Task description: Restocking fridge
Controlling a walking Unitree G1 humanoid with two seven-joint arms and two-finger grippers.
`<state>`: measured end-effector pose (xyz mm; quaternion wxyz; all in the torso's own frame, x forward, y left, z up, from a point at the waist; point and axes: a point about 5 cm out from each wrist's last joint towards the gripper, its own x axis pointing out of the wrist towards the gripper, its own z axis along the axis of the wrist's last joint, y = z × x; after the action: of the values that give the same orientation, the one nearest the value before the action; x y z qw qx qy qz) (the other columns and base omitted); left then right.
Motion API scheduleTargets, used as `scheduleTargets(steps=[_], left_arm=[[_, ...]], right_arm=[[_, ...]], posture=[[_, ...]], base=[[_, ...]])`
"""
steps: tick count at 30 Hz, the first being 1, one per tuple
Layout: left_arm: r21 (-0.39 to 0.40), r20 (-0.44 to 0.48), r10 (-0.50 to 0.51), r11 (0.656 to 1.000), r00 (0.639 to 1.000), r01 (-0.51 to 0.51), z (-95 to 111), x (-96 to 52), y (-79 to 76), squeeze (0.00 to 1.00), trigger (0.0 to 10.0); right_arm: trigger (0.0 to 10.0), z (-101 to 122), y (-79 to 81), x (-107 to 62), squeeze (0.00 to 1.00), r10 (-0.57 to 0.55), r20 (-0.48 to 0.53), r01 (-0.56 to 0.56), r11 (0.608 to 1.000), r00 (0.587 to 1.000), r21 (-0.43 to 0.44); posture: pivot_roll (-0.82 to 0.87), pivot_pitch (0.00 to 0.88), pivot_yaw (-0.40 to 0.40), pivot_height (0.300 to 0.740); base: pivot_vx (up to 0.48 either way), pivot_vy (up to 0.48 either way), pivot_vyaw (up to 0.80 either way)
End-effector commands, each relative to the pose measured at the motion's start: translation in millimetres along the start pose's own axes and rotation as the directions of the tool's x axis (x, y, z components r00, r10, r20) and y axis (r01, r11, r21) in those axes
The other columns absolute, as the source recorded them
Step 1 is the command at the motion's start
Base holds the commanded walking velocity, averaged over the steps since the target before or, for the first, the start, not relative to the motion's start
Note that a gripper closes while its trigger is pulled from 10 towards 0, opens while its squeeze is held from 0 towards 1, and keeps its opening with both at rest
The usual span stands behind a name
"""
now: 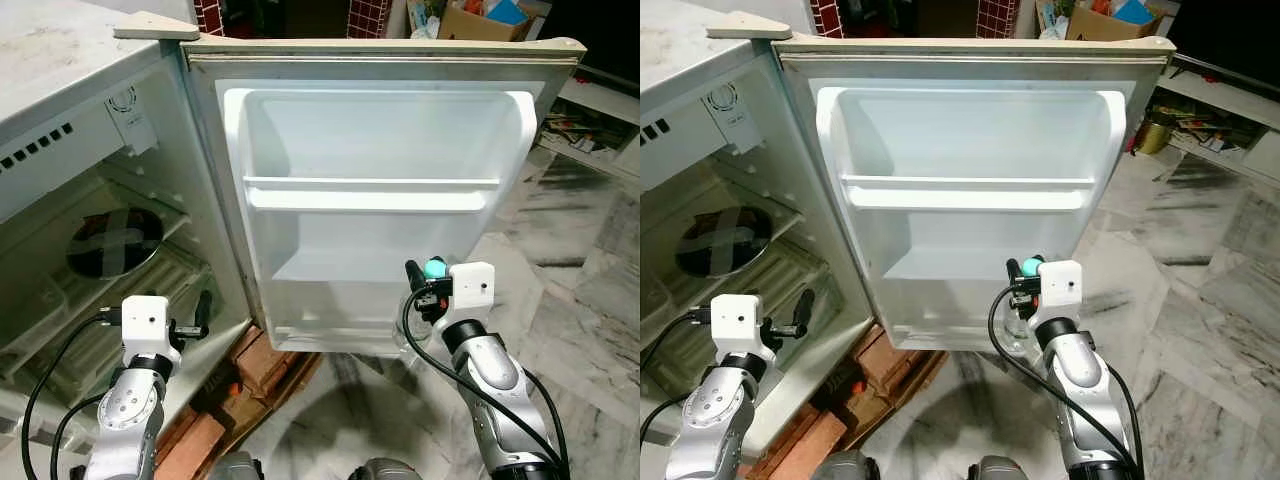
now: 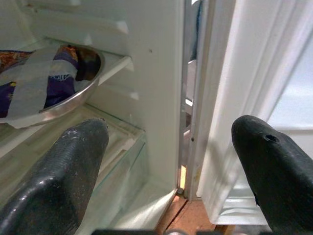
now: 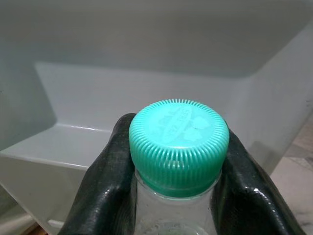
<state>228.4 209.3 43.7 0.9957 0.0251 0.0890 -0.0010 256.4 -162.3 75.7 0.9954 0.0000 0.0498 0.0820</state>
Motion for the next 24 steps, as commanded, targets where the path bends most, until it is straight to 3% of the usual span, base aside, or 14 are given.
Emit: scheduleTargets(steps=[1, 5, 21, 24], left_arm=[[0.013, -0.01, 0.006, 1.0, 1.0, -0.006, 0, -1.9, 1.8, 0.0, 10.0], [0.021, -0.013, 0.013, 1.0, 1.0, -0.012, -1, -2.3, 2.3, 0.0, 10.0], [0.027, -0.045, 0.079, 0.997, 0.996, -0.078, -6, -8.5, 11.0, 0.0, 10.0], [0.034, -0.051, 0.081, 0.996, 0.995, -0.079, -7, -10.3, 12.5, 0.0, 10.0]], right_arm=[[10.0, 10, -2.1, 0.8, 0.0, 0.001, 0.044, 0.0, 1.0, 0.999, -0.012], [10.0, 10, -1.6, 1.0, 0.0, 0.001, 0.043, 0.0, 1.0, 0.999, -0.012], [10.0, 12, -0.2, 2.6, 0.0, 0.004, 0.054, -0.004, 1.0, 0.999, -0.013], [10.0, 15, -0.5, 2.6, 0.0, 0.003, 0.072, -0.003, 1.0, 0.997, -0.009]], posture=[[-0.04, 0.074, -0.014, 0.74], [-0.04, 0.078, -0.015, 0.74], [-0.03, 0.089, -0.016, 0.651], [-0.03, 0.093, -0.015, 0.651]], base=[[0.0, 0.0, 0.0], [0.0, 0.0, 0.0], [0.0, 0.0, 0.0], [0.0, 0.0, 0.0]])
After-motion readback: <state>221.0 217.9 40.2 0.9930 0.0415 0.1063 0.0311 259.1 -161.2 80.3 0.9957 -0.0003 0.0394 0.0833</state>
